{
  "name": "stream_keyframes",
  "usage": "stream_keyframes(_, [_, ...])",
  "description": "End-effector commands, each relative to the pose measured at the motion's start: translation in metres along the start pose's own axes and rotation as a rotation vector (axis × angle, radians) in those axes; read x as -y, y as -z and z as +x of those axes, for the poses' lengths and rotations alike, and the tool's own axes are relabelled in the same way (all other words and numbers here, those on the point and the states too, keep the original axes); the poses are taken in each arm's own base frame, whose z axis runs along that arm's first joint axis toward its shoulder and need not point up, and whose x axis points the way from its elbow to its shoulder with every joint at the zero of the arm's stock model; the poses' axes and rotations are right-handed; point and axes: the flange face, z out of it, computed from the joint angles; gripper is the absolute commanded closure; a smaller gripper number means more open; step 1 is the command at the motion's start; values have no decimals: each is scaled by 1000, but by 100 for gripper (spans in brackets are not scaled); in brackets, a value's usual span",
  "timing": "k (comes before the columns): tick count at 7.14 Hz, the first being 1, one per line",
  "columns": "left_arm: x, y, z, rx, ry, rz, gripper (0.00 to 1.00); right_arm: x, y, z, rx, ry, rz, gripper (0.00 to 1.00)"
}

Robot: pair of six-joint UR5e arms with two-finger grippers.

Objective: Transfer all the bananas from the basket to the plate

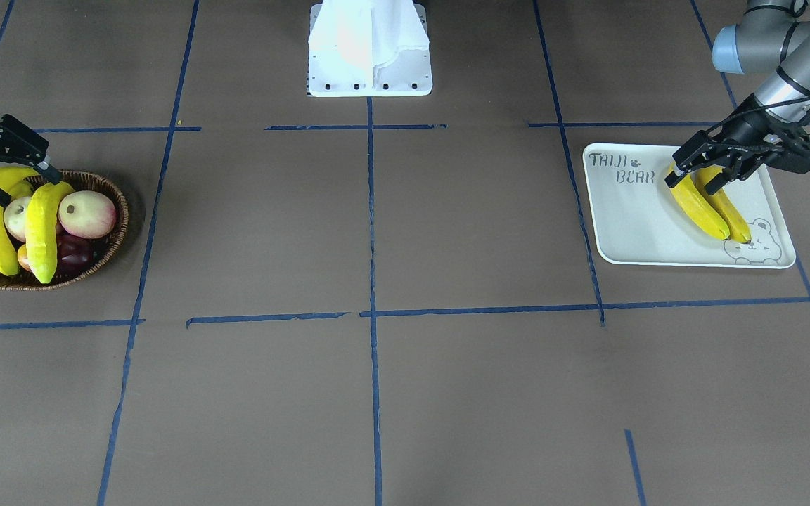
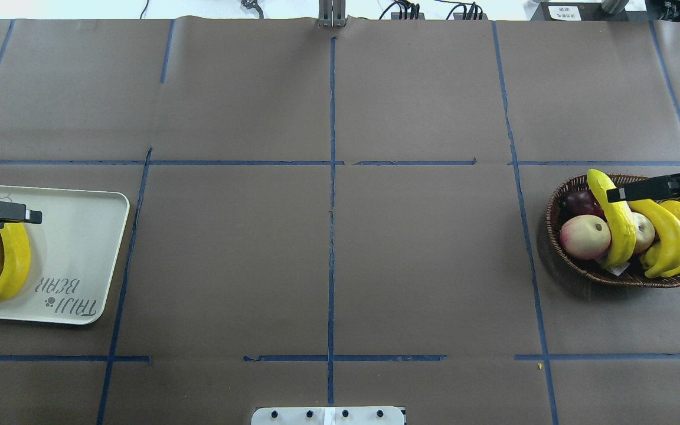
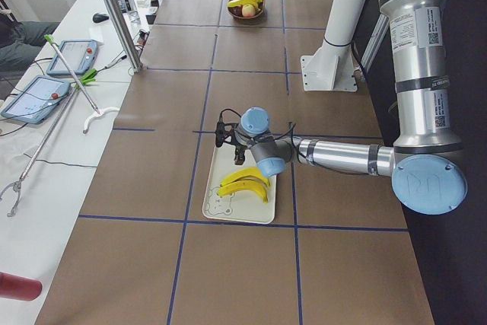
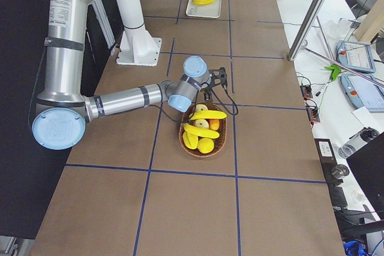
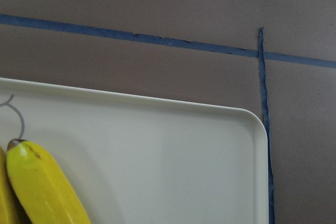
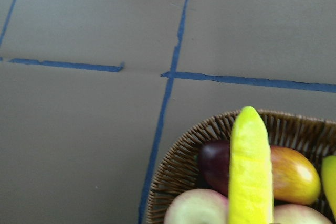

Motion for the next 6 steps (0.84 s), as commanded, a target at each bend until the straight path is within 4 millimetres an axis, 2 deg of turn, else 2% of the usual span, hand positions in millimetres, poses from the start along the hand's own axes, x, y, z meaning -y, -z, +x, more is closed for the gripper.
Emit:
stream_keyframes(1, [6,1,5,-4,6,-4,1,-33,18,51,-47,-45,-34,0])
stream_keyframes(2, [6,0,4,-3,6,-6,1,-46,31,71,-46,-96,-50,0])
stream_keyframes(3, [10,-2,10,-10,0,-2,1,-53,19,94,-77,-134,-70,0])
stream_keyframes(5, [13,-4,12,-12,-2,-1,1,-50,1,114,-108,-154,-83,0])
stream_keyframes(6, [13,-5,10,-10,0,-2,1,-50,-2,115,-112,-156,-87,0])
